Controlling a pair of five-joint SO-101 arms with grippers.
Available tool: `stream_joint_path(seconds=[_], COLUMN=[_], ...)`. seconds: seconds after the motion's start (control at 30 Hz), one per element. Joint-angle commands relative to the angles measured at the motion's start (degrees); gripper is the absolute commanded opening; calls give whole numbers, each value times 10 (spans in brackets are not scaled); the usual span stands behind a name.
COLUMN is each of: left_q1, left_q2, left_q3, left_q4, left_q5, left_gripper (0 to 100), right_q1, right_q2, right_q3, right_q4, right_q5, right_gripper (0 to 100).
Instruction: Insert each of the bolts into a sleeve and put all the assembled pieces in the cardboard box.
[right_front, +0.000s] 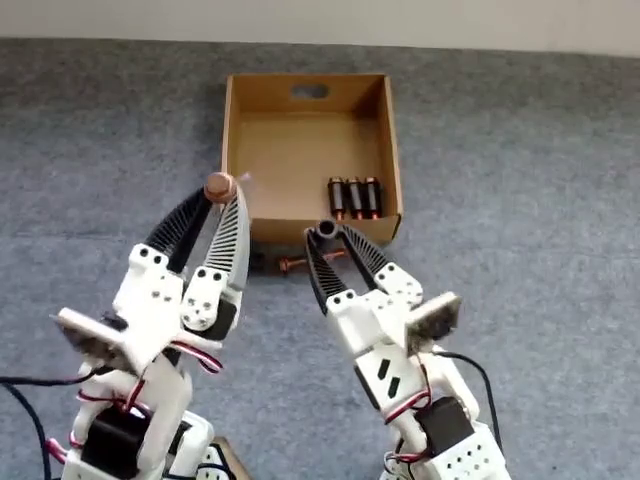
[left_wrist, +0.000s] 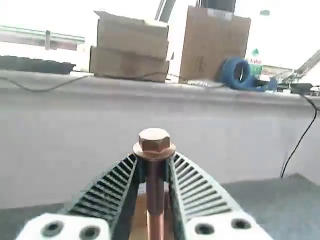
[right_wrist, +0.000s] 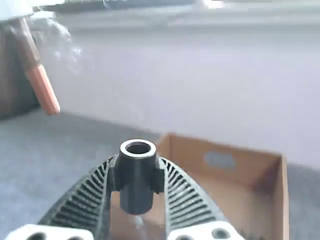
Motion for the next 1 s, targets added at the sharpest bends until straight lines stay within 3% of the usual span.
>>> stream_joint_path(seconds=[0.0,0.1,0.27,0.5,0.97], left_q1=[41,92,146,150,153], left_q2=[-5,-5,-5,-1,153], left_q3=[7,15,14,23,31], left_q4=[-26,-36,-121,-153,-241], left_q5=[4,4,1,2,0], left_gripper=[9,9,9,9,9], right_q1=[-3,-6,-5,-6,-6], right_q2=[-5,-5,-5,-5,-5], right_q3=[80,80,80,80,80], right_q4=[-43,-42,-7,-3,-3], right_q5=[-3,-4,-4,-4,-4], right_gripper=[7,7,7,7,7])
